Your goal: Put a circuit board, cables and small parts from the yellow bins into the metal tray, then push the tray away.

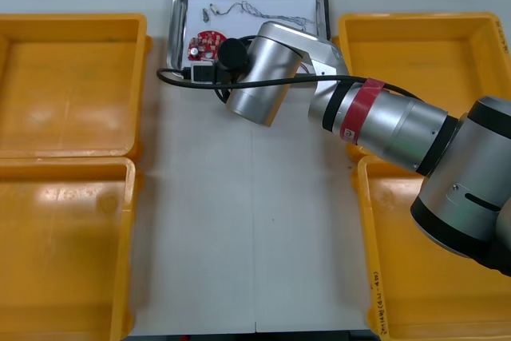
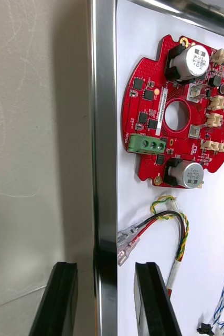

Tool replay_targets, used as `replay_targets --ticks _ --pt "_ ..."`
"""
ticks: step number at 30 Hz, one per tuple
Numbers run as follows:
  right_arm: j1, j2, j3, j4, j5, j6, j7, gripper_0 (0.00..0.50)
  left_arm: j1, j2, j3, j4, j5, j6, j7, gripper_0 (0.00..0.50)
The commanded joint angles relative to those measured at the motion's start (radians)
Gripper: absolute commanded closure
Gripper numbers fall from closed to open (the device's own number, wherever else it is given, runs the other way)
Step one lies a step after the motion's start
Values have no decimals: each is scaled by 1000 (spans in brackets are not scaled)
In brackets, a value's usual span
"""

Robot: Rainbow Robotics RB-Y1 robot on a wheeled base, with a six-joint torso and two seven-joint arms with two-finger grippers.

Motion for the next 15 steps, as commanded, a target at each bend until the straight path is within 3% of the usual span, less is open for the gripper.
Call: replay_targets --ticks 1,9,15 --pt "-57 18 14 10 6 -2 27 100 29 -11 -10 -15 -10 6 78 0" --pt "-57 12 14 7 -46 21 56 7 29 -11 -10 -15 -10 6 78 0" --pt "-57 -11 8 -44 -56 59 67 0 29 -11 -10 -15 -10 6 78 0"
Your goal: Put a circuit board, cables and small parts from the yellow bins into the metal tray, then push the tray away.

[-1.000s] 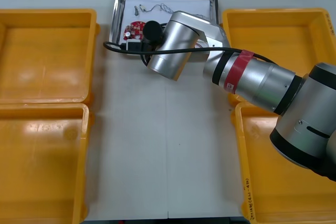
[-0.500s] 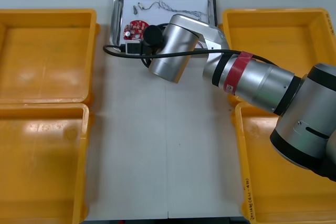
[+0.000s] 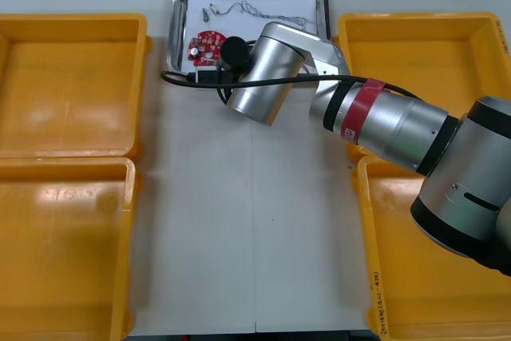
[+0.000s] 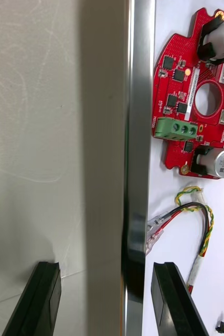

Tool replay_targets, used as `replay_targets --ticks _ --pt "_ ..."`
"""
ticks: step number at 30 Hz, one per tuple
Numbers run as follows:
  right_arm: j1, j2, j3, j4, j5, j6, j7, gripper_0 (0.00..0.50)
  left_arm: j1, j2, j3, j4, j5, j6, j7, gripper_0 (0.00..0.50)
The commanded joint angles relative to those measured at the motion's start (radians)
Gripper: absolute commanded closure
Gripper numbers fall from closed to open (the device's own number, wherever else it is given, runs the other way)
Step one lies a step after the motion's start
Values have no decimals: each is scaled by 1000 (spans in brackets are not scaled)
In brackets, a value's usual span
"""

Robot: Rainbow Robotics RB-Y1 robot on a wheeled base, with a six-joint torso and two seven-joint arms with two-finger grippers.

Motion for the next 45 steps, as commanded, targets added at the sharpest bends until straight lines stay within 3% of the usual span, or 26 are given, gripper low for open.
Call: replay_targets --ticks 1,13,25,32,45 --pt "-58 -13 4 -65 -9 35 34 0 29 -11 -10 -15 -10 6 78 0" --pt "-57 -68 -78 -157 -107 110 72 0 29 -11 -10 -15 -10 6 78 0" --pt "-57 -171 -180 -350 -308 325 42 0 29 -11 -10 -15 -10 6 78 0" --pt "11 -237 -277 -496 -414 431 6 0 29 -11 -10 -15 -10 6 78 0" --pt "186 -380 -298 -912 -422 550 -321 0 29 -11 -10 -15 -10 6 78 0"
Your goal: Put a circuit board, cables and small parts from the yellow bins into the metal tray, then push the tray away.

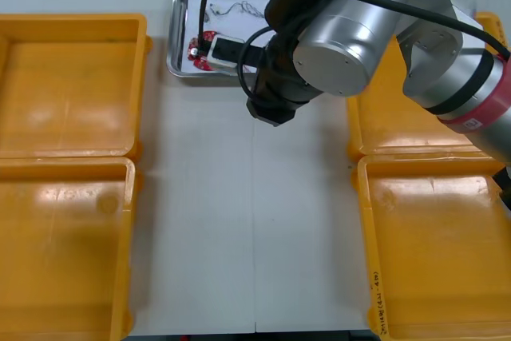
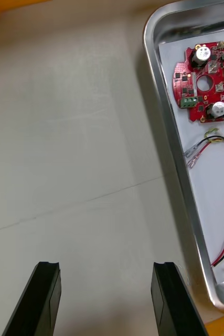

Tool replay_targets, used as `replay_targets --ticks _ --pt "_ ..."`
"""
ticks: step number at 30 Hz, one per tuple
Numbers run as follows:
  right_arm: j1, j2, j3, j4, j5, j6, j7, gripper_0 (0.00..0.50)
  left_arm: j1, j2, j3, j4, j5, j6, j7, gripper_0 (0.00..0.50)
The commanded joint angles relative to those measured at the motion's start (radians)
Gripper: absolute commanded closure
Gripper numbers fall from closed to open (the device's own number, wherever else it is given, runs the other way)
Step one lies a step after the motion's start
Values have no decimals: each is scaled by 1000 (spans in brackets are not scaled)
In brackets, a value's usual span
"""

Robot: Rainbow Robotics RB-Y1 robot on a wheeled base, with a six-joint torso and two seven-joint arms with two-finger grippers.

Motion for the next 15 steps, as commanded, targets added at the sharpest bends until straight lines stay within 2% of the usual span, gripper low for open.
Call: replay_targets --ticks 1,7,15 --pt "47 -76 -29 -131 -7 33 -97 0 29 -11 -10 -15 -9 6 78 0" --pt "121 -137 -61 -267 -7 83 -243 0 29 -11 -10 -15 -9 6 78 0" --pt "242 -229 -148 -436 -8 207 -430 0 29 -11 -10 -15 -9 6 78 0"
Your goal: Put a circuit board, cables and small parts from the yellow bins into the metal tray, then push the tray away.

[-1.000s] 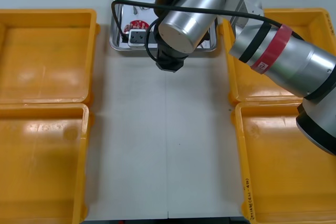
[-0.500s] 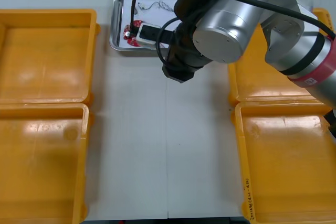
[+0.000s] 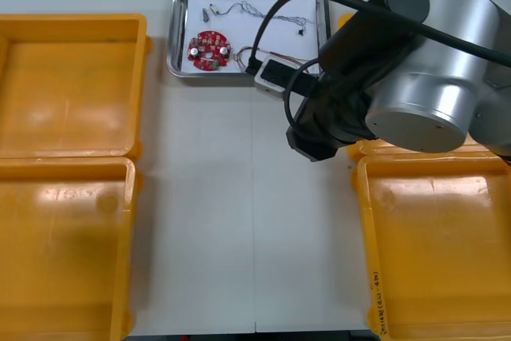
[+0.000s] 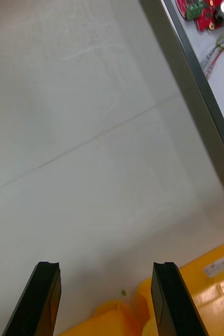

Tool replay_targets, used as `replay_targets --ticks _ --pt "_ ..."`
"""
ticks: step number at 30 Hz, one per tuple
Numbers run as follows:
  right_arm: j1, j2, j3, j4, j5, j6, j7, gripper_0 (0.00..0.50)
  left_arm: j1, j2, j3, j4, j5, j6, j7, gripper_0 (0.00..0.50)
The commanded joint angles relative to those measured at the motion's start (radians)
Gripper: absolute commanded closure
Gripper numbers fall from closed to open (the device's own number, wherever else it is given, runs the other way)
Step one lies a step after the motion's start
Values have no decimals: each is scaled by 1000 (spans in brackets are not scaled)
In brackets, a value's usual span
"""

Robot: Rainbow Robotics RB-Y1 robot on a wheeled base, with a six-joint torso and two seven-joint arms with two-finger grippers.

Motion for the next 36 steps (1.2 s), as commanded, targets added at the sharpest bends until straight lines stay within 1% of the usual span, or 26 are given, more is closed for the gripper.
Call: replay_targets --ticks 1,5,7,11,14,20,26,36 --pt "82 -86 -96 -116 -6 75 -144 0 29 -11 -10 -15 -9 6 78 0" --pt "138 -132 -141 -173 -9 109 -208 0 29 -11 -10 -15 -9 6 78 0" --pt "184 -163 -184 -193 -29 115 -242 0 29 -11 -10 -15 -9 6 78 0" --pt "246 -189 -265 -194 -83 129 -251 0 29 -11 -10 -15 -9 6 78 0" --pt "316 -217 -355 -196 -127 140 -257 0 29 -11 -10 -15 -9 6 78 0" --pt "428 -252 -472 -206 -147 146 -270 0 29 -11 -10 -15 -9 6 78 0" --pt "536 -272 -561 -219 -140 147 -293 0 29 -11 -10 -15 -9 6 78 0" --pt "686 -269 -681 -219 -129 146 -336 0 29 -11 -10 -15 -9 6 78 0"
